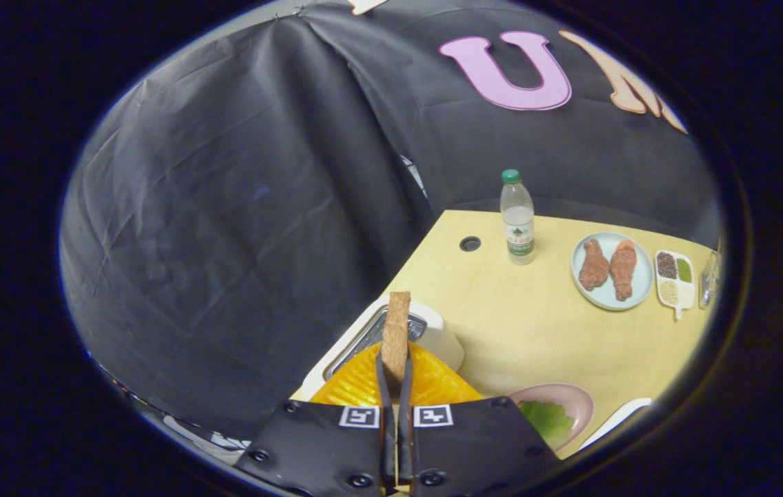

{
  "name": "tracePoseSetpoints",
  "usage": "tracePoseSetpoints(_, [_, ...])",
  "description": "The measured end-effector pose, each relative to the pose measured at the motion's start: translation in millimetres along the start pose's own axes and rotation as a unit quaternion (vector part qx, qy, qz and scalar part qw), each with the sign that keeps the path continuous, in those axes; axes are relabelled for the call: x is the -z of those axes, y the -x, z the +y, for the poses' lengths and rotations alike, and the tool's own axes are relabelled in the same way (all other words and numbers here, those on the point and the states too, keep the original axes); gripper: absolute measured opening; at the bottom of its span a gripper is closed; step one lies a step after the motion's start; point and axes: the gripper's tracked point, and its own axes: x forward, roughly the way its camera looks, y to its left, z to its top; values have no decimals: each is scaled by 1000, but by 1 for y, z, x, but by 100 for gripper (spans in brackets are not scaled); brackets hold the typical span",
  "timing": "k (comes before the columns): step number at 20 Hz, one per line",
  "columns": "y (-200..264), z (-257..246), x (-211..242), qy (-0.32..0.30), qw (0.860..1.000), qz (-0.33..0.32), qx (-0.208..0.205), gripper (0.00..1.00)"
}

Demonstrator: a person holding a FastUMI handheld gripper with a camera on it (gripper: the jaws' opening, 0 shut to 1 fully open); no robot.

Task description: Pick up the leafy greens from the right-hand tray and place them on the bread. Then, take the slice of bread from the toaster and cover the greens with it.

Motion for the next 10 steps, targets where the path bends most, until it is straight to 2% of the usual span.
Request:
tracePoseSetpoints(4, [13,-24,9,-6,1000,-8,26,4])
tracePoseSetpoints(7, [19,-53,24,1,998,-4,62,4])
tracePoseSetpoints(10, [22,-71,43,-21,997,3,76,4])
